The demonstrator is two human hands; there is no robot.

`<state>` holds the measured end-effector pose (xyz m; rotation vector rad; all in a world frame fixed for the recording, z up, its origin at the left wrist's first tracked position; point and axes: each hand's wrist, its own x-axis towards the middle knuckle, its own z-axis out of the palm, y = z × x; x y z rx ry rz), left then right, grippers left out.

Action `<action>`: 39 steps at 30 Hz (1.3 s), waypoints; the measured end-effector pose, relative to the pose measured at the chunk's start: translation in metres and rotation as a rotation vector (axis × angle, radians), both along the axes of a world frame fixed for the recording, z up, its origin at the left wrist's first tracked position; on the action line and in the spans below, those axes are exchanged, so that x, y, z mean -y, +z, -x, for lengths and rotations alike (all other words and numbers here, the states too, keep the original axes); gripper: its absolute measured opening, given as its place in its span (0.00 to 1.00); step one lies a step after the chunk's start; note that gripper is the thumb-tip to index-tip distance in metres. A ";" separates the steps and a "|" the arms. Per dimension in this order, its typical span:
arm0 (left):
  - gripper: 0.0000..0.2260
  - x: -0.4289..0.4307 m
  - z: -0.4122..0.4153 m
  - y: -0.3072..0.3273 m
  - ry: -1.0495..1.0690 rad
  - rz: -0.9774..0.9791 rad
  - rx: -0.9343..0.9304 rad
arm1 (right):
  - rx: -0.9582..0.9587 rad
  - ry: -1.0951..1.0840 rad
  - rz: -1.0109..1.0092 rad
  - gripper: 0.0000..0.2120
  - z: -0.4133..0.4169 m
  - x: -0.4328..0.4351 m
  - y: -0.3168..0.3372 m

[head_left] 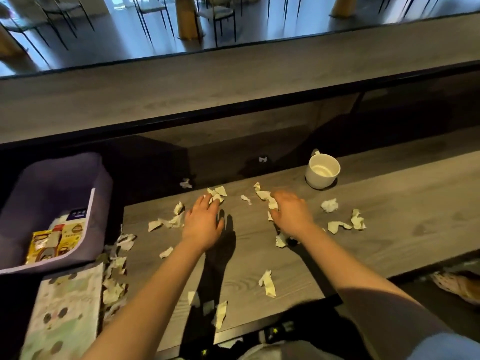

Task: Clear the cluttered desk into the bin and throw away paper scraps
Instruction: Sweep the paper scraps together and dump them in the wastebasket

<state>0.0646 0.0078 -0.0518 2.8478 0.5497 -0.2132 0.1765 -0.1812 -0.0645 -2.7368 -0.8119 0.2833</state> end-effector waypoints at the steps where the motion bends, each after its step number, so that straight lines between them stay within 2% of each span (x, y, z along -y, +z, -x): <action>1: 0.25 0.008 -0.001 -0.005 0.000 0.013 -0.019 | -0.013 -0.001 0.010 0.20 -0.002 0.009 -0.007; 8: 0.28 0.068 -0.028 -0.029 -0.065 0.074 -0.094 | -0.026 -0.132 0.149 0.26 -0.022 0.074 -0.047; 18: 0.29 0.132 -0.077 -0.060 -0.221 0.111 -0.249 | -0.166 -0.309 0.195 0.37 -0.057 0.137 -0.066; 25: 0.30 0.144 -0.083 -0.079 -0.257 0.086 -0.359 | -0.297 -0.210 0.162 0.38 -0.064 0.138 -0.083; 39: 0.28 0.089 -0.039 -0.082 -0.104 0.041 -0.356 | -0.289 0.055 0.170 0.32 -0.036 0.071 -0.082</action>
